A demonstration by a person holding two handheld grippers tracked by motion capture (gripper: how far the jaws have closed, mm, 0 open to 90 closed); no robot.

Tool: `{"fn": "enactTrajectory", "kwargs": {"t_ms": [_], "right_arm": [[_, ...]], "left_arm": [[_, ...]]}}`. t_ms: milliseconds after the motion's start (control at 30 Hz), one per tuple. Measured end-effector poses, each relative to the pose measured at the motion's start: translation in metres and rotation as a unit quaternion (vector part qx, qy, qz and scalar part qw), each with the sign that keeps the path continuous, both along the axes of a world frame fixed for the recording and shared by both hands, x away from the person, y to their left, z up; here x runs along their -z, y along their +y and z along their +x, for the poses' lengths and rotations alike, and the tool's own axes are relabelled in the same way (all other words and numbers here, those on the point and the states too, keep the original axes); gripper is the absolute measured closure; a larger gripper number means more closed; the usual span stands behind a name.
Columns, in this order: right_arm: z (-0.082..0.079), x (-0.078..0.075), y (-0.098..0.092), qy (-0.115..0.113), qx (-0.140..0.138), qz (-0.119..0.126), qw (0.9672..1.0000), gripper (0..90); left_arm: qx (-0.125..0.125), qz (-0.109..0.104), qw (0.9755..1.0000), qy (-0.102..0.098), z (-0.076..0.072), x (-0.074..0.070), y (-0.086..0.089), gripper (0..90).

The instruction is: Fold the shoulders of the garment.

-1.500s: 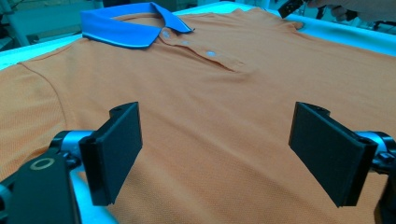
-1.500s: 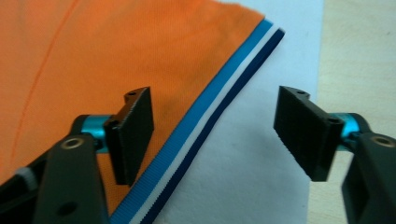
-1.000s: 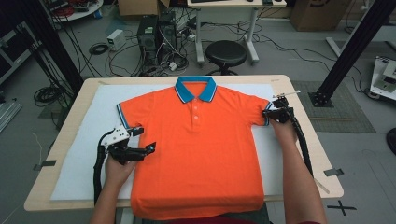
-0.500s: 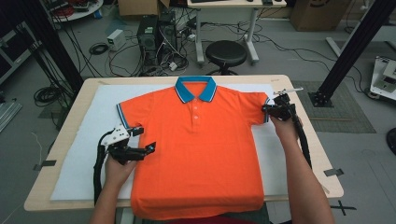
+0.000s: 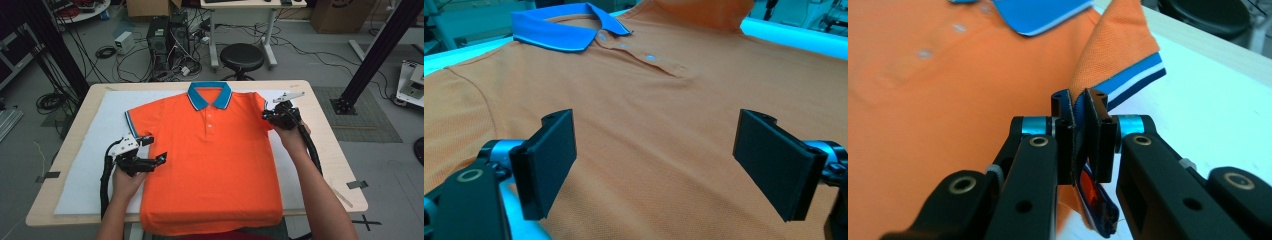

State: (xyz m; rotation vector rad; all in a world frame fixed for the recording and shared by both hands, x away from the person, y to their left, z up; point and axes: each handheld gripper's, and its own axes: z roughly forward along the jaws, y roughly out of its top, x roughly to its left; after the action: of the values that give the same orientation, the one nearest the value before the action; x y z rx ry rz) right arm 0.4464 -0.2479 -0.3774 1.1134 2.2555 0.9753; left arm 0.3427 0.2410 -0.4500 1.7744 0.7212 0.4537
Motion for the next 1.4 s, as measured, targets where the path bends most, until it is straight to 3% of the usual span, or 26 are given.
{"fn": "enactTrajectory", "kwargs": {"t_ms": [333, 567, 700, 833, 1000, 1200, 1400], "right_arm": [[-0.014, -0.001, 0.039, 0.001, -0.043, -0.019, 0.9989, 84.5], [-0.026, 0.005, 0.063, 0.007, -0.083, -0.018, 0.9963, 82.9], [-0.030, 0.006, 0.067, 0.005, -0.097, -0.003, 0.9953, 78.6], [-0.032, 0.004, 0.066, 0.003, -0.094, 0.004, 0.9956, 75.5], [-0.028, 0.006, 0.064, 0.011, -0.083, 0.011, 0.9964, 63.5], [-0.007, 0.023, 0.069, 0.035, -0.056, 0.007, 0.9978, 50.8], [0.007, 0.035, 0.074, 0.053, -0.041, 0.004, 0.9977, 45.8]], "left_arm": [[0.001, 0.001, 1.0000, 0.000, 0.000, 0.000, 0.000, 17.5], [0.000, -0.001, 1.0000, 0.001, 0.000, 0.000, 0.000, 17.5], [0.001, 0.002, 1.0000, 0.000, 0.000, 0.000, 0.000, 17.6], [0.000, 0.000, 1.0000, 0.001, 0.000, 0.000, 0.000, 17.5], [0.000, 0.001, 1.0000, 0.002, 0.000, 0.000, 0.000, 17.5], [0.001, 0.002, 1.0000, 0.001, 0.000, 0.000, 0.000, 17.7], [0.001, 0.002, 1.0000, 0.002, 0.000, 0.000, 0.000, 17.7]]}}
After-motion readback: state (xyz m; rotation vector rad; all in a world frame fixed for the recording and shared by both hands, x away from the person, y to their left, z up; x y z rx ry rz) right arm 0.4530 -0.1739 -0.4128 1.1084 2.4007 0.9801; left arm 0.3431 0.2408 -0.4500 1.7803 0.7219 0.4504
